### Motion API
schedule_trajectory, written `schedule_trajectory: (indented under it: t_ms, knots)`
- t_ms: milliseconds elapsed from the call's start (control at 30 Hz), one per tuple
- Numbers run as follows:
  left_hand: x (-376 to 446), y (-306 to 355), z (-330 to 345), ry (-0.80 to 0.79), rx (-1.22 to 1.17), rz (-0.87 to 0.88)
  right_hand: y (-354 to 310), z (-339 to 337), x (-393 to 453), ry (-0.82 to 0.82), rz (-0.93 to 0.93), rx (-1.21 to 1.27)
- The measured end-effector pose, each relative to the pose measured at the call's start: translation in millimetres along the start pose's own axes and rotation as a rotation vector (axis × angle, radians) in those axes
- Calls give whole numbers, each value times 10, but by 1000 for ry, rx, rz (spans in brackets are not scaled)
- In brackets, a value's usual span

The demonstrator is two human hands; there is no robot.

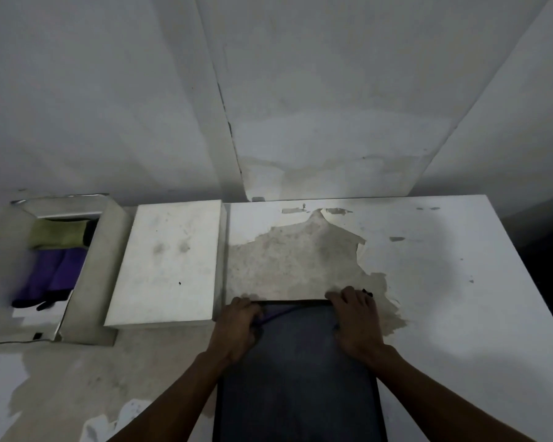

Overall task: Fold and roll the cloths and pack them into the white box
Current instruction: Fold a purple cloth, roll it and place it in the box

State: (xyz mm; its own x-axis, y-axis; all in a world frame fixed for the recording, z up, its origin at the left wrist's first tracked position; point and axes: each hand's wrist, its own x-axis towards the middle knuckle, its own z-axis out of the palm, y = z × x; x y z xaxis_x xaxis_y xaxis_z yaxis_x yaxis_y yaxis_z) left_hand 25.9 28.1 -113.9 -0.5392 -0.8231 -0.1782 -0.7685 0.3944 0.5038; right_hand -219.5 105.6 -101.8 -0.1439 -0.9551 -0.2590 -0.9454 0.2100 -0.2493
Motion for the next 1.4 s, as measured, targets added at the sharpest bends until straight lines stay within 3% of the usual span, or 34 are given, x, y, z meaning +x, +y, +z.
schedule_trajectory:
  t_ms: [267,533,933,1233,1400]
  knots:
    - [-99,74,-138,-104,-159,-31,-38,3,-82,56,-89,65]
    - [-247,57,-266,-90,-69,-106,45,-100,-228,8,-53,85]
    - [110,210,-557,83,-22,-194,157,-462,-83,108,106,112]
    - [366,196,-730,178,-61,-196,193,-658,154,193,122,197]
    - [142,92,-691,61,-123,-180,176,-565,-46,196,115,235]
